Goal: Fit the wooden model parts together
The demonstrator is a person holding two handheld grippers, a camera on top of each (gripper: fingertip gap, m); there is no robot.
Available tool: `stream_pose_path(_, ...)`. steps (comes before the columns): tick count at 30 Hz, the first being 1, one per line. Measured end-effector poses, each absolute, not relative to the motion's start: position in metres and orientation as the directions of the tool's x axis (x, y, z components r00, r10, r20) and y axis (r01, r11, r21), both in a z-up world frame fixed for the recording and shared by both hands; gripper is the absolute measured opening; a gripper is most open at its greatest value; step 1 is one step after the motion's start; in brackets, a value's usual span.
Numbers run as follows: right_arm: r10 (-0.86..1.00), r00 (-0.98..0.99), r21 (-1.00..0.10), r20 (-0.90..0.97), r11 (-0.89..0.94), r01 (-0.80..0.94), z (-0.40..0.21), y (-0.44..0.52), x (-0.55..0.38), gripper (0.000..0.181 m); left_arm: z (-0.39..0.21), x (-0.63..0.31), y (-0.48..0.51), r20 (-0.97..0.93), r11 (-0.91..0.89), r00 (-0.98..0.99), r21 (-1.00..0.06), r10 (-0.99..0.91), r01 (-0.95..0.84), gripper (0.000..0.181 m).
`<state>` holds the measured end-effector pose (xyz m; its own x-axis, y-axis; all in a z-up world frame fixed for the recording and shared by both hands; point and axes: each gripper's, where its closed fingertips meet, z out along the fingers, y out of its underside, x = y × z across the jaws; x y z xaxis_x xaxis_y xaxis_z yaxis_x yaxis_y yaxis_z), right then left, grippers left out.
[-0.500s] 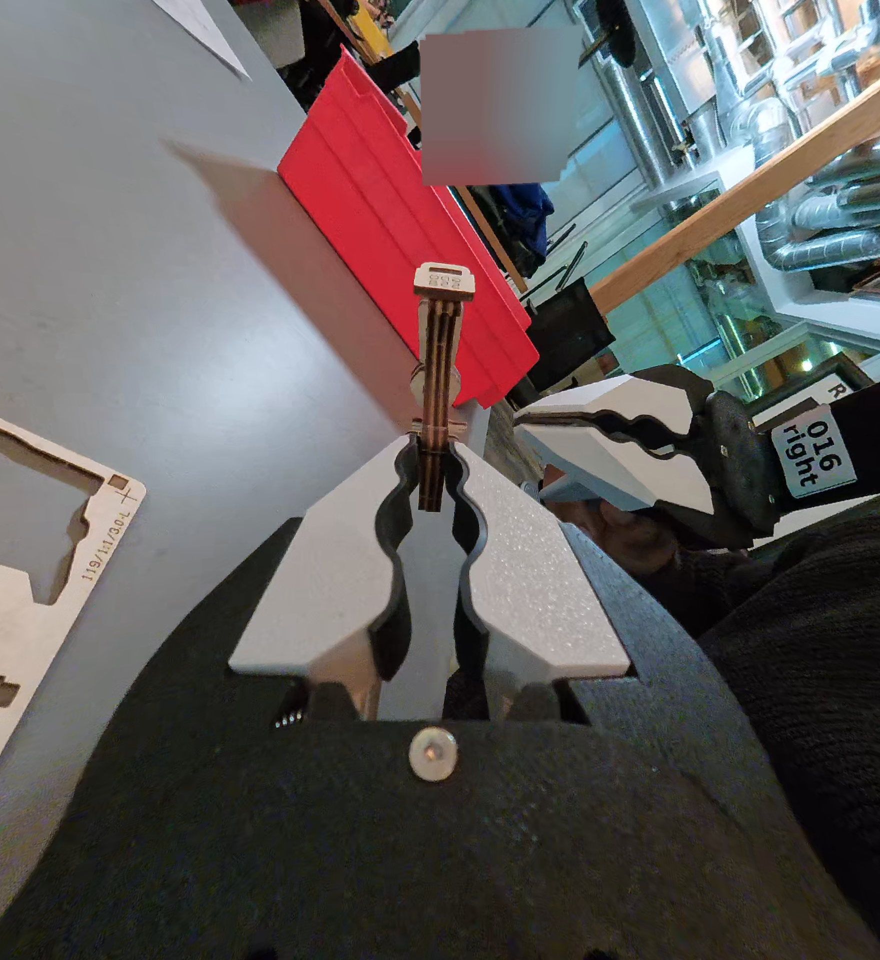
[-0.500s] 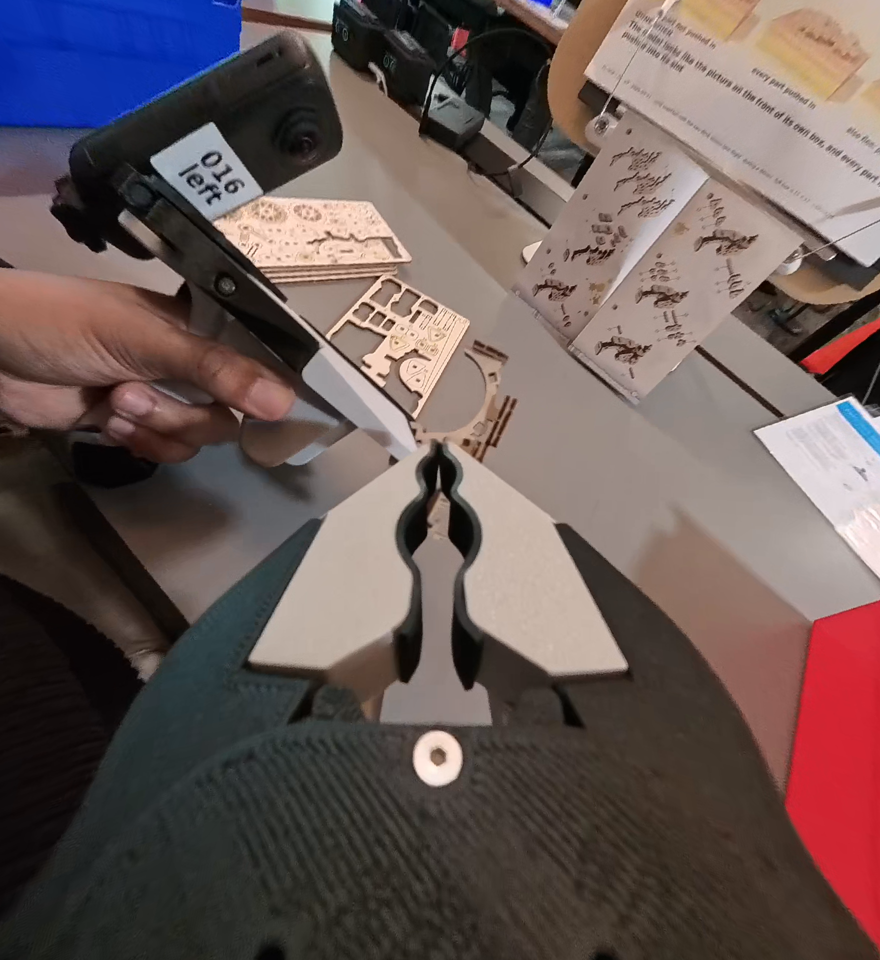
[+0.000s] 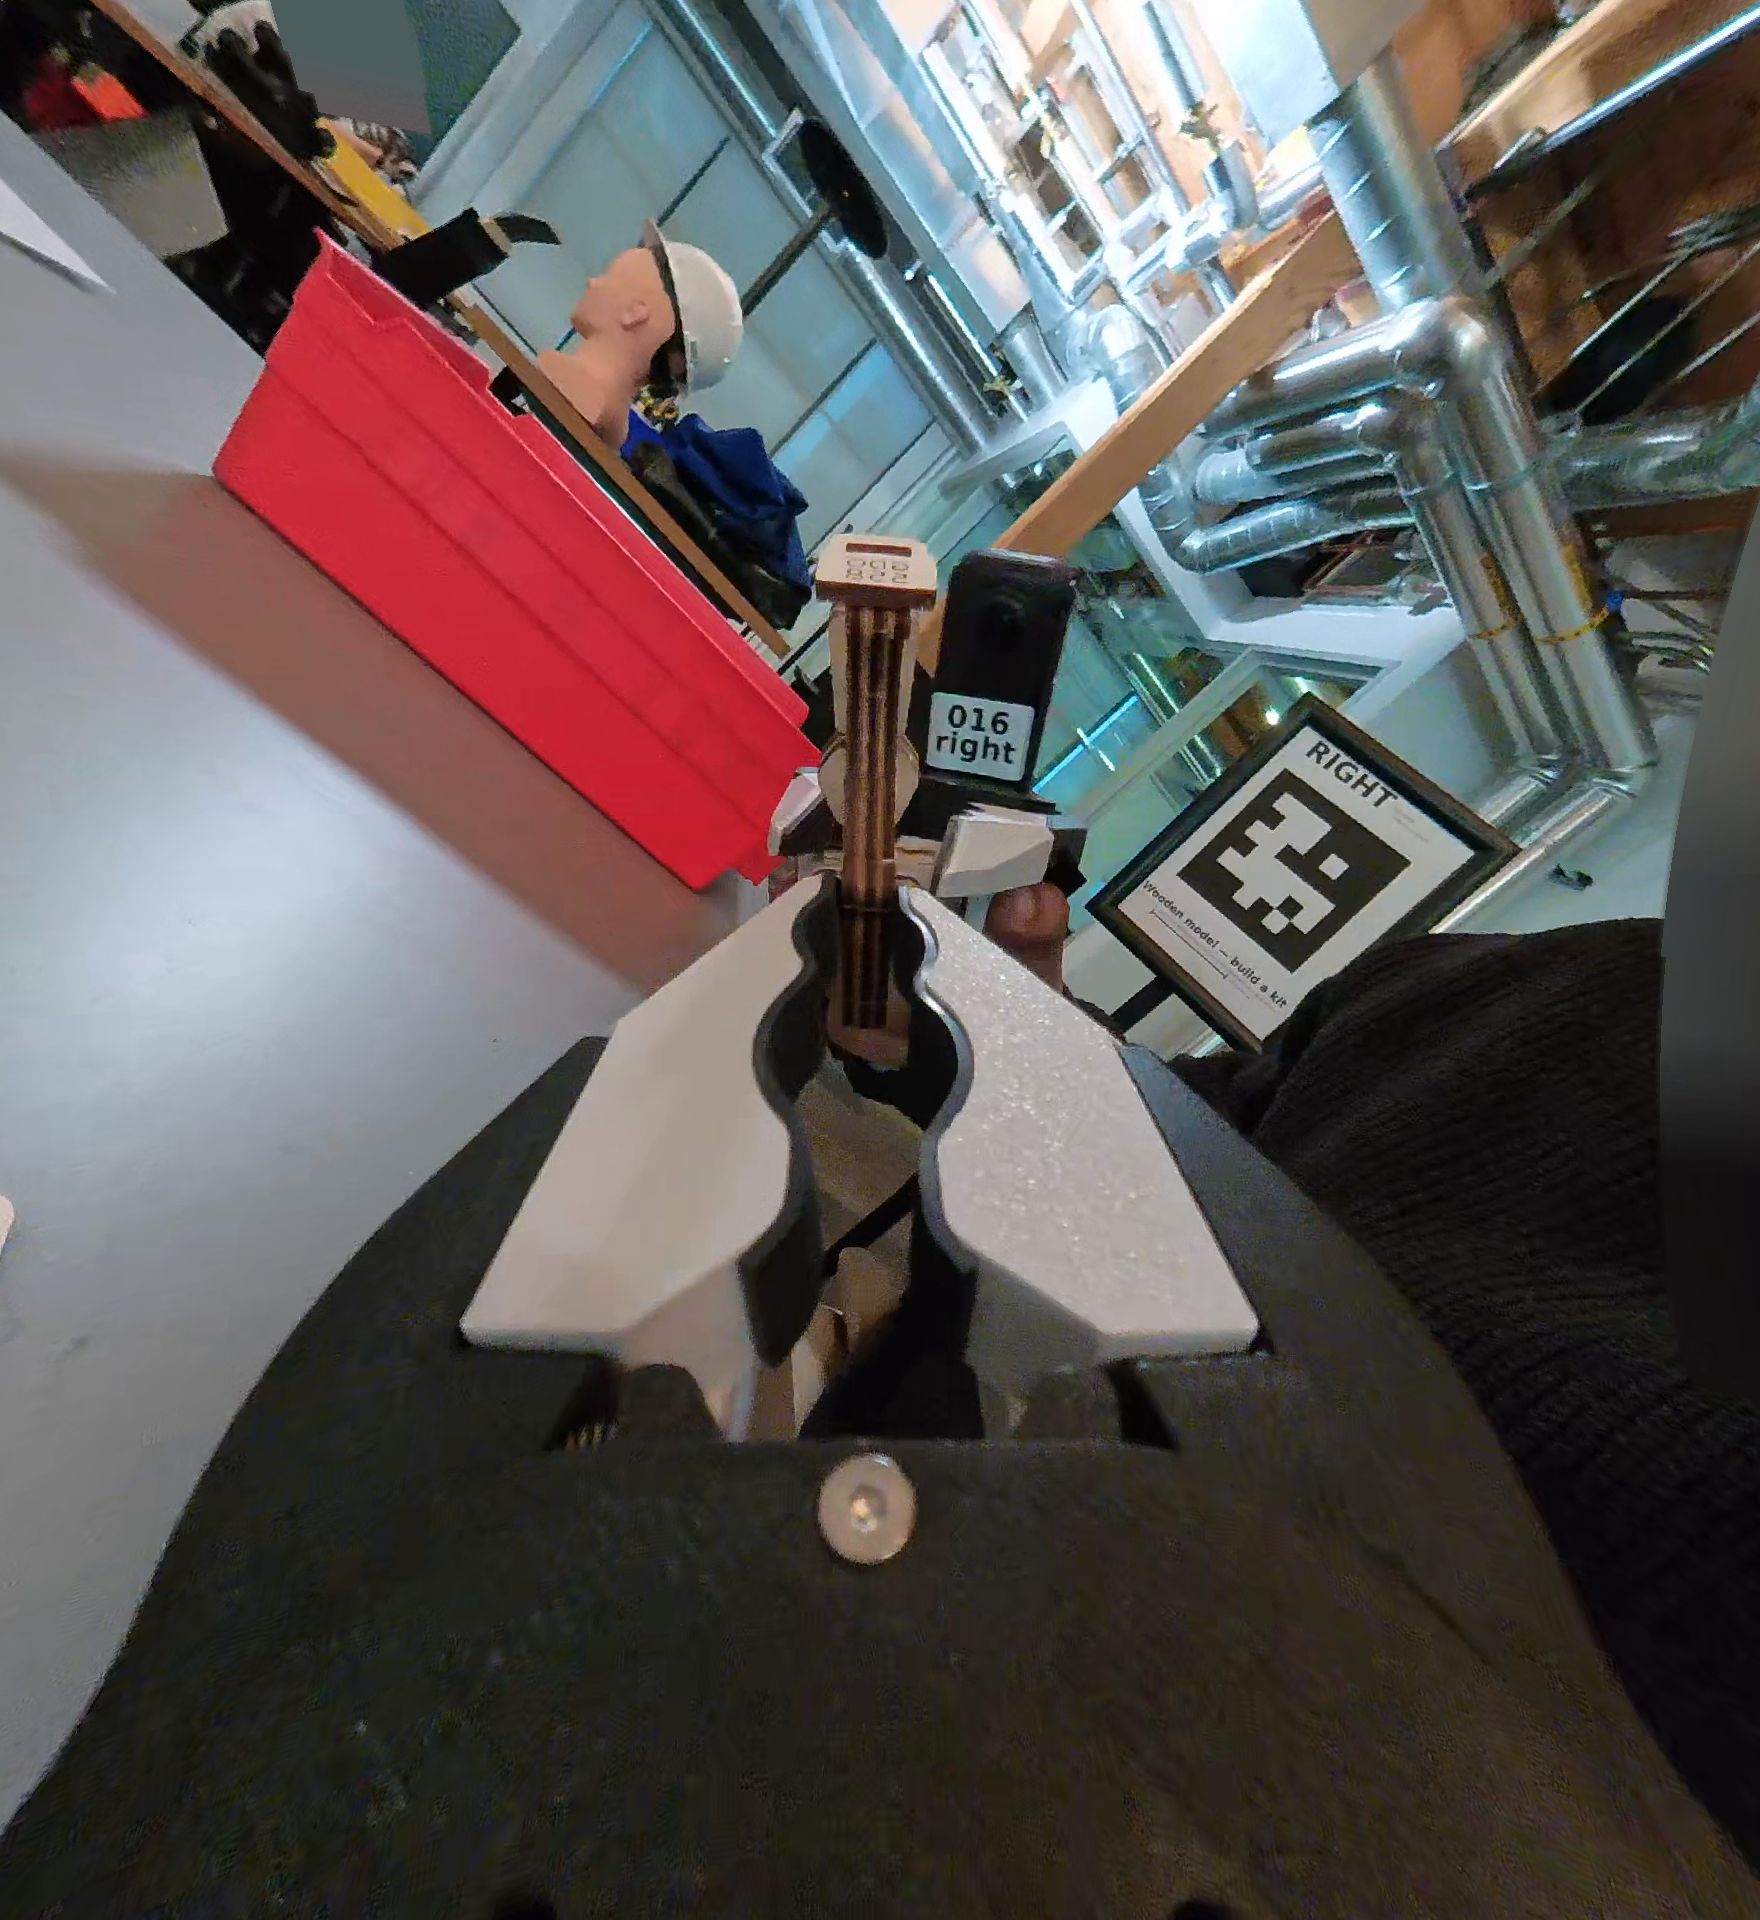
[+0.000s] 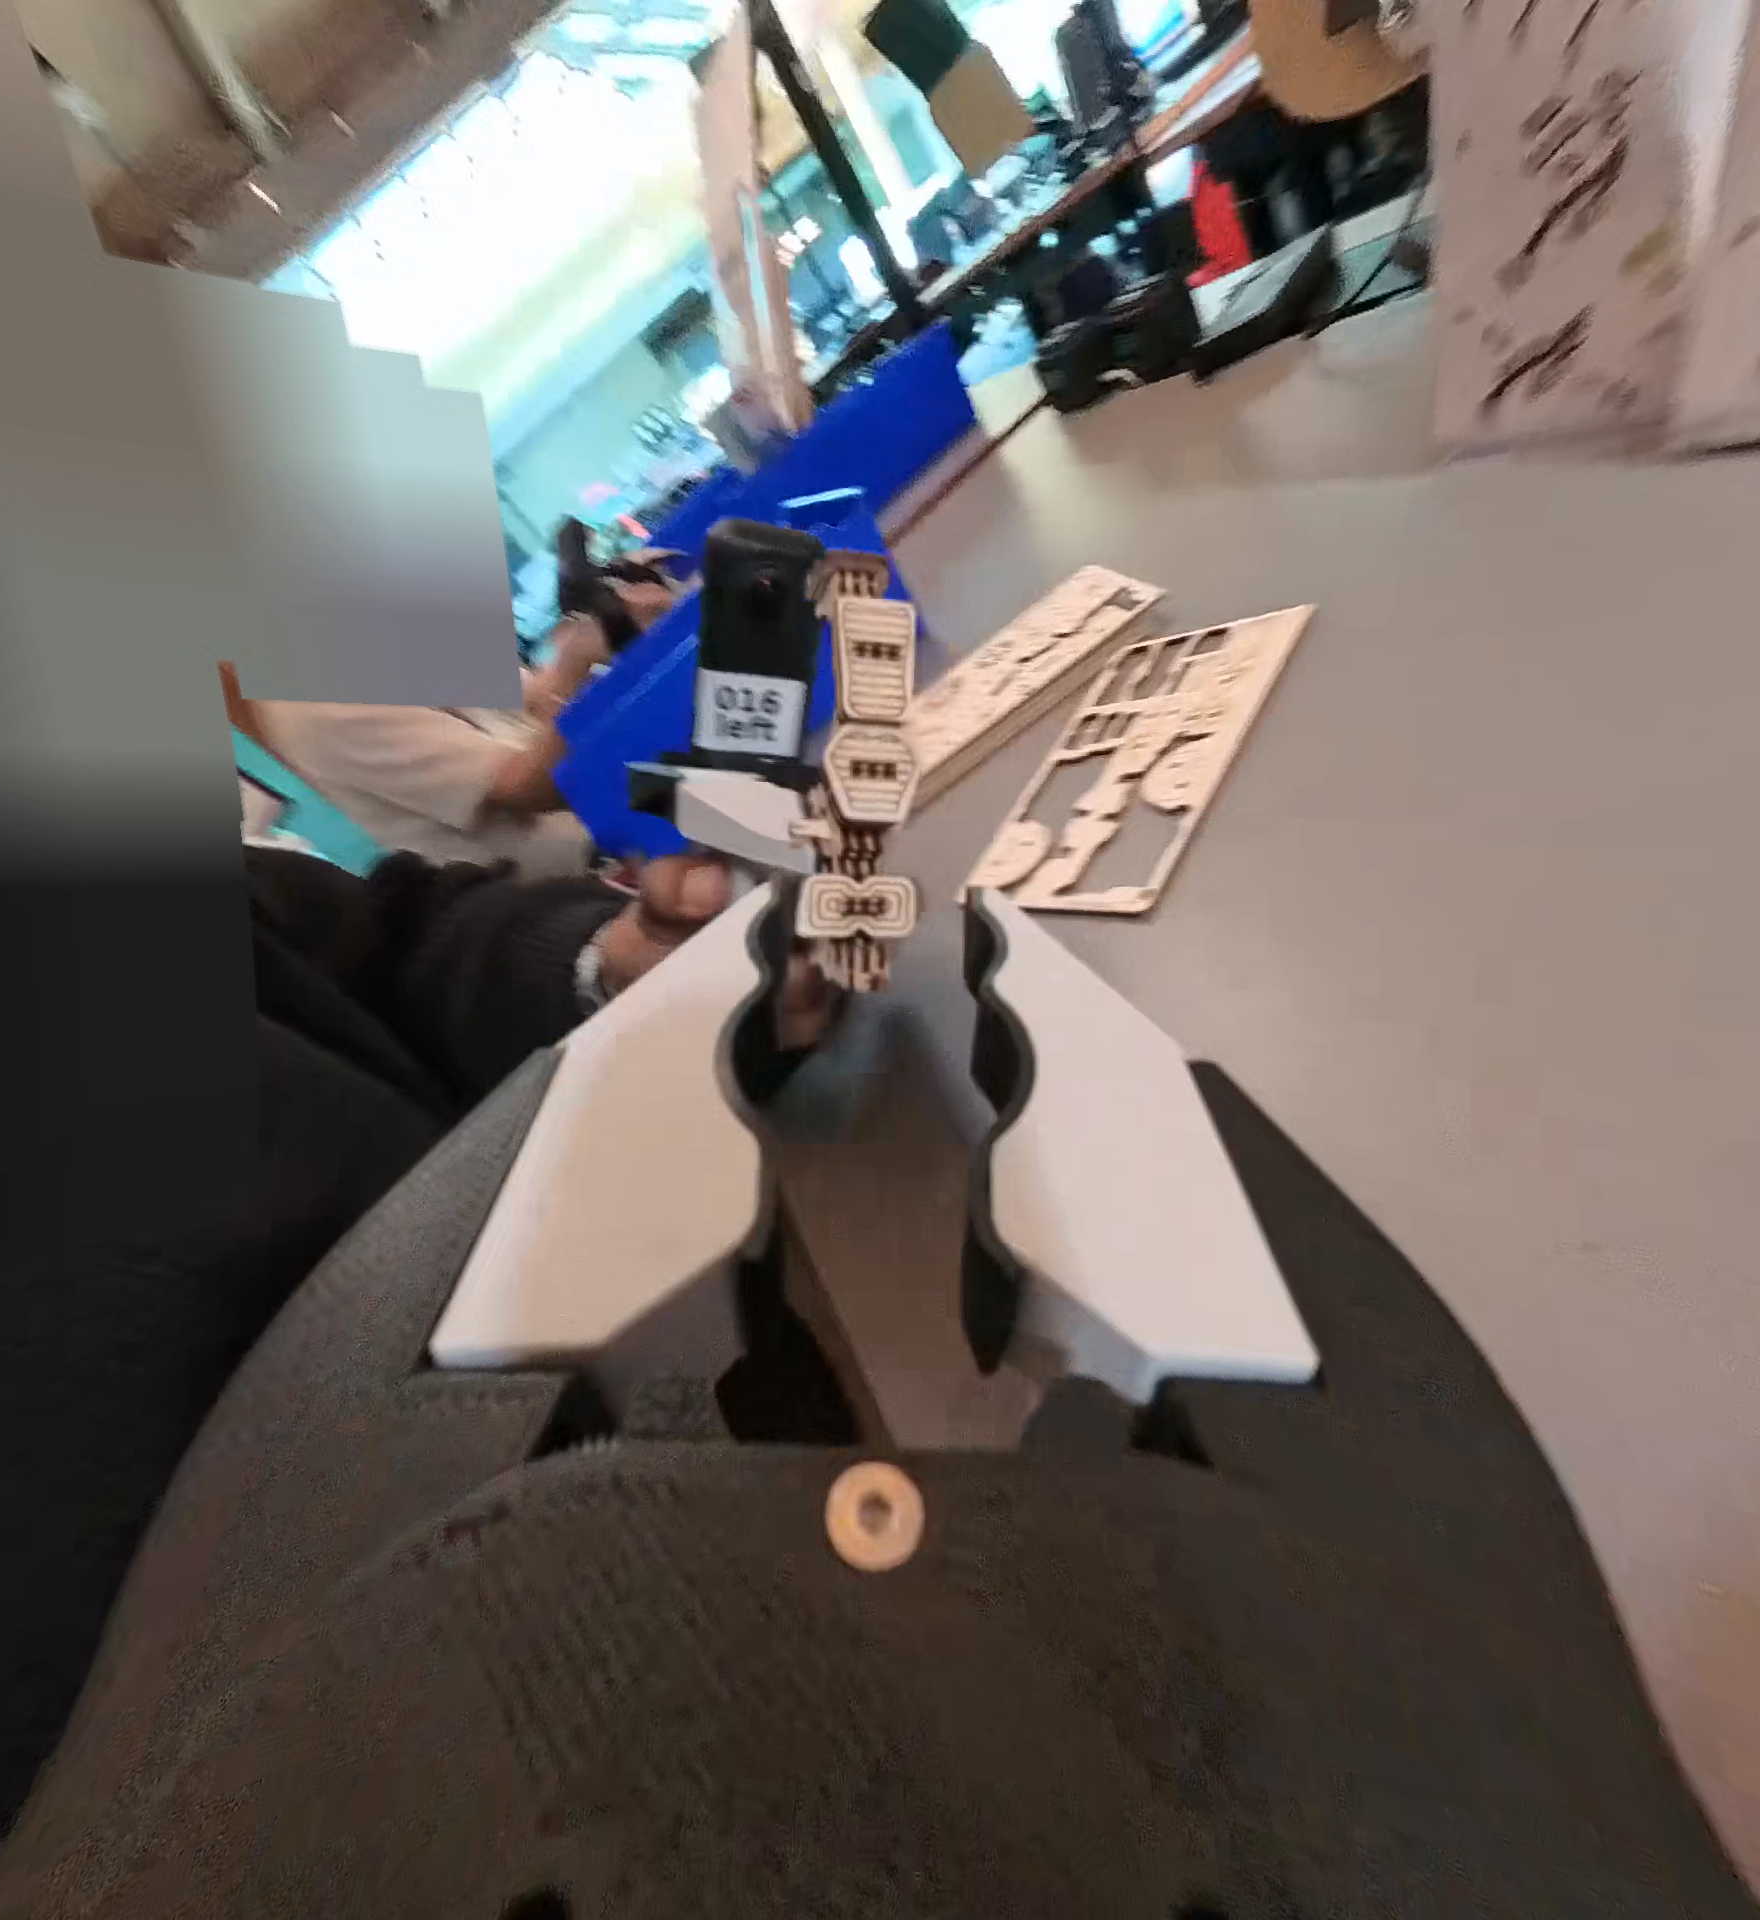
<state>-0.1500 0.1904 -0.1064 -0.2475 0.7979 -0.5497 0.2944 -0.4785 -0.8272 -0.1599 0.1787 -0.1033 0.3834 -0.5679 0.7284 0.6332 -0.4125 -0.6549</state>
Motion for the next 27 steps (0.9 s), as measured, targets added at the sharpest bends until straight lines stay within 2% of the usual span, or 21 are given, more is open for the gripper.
stream_pose_path(3, 0.682, -0.316, -0.752, -0.659, -0.581, 0.313, -0.102, 0.184, -0.148, 0.037, -0.107, -0.152, 0.178, 0.714, -0.427, 0.394, -0.677, -0.579, 0.599, 0.006)
stream_pose_path(5, 0.663, -0.326, -0.738, -0.674, -0.589, 0.330, -0.103, 0.180, -0.148, 0.037, -0.110, -0.150, 0.178, 0.714, -0.436, 0.401, -0.681, -0.574, 0.588, 0.005)
stream_pose_path(8, 0.674, -0.320, -0.744, -0.666, -0.567, 0.354, -0.109, 0.175, -0.149, 0.035, -0.114, -0.147, 0.179, 0.717, -0.453, 0.405, -0.682, -0.567, 0.574, 0.006)
stream_pose_path(12, 0.691, -0.309, -0.753, -0.653, -0.553, 0.356, -0.112, 0.176, -0.150, 0.022, -0.115, -0.141, 0.178, 0.708, -0.460, 0.409, -0.694, -0.576, 0.554, 0.006)
stream_pose_path(27, 0.691, -0.318, -0.757, -0.649, -0.546, 0.358, -0.108, 0.176, -0.149, 0.020, -0.113, -0.140, 0.177, 0.703, -0.448, 0.423, -0.700, -0.572, 0.557, 0.006)
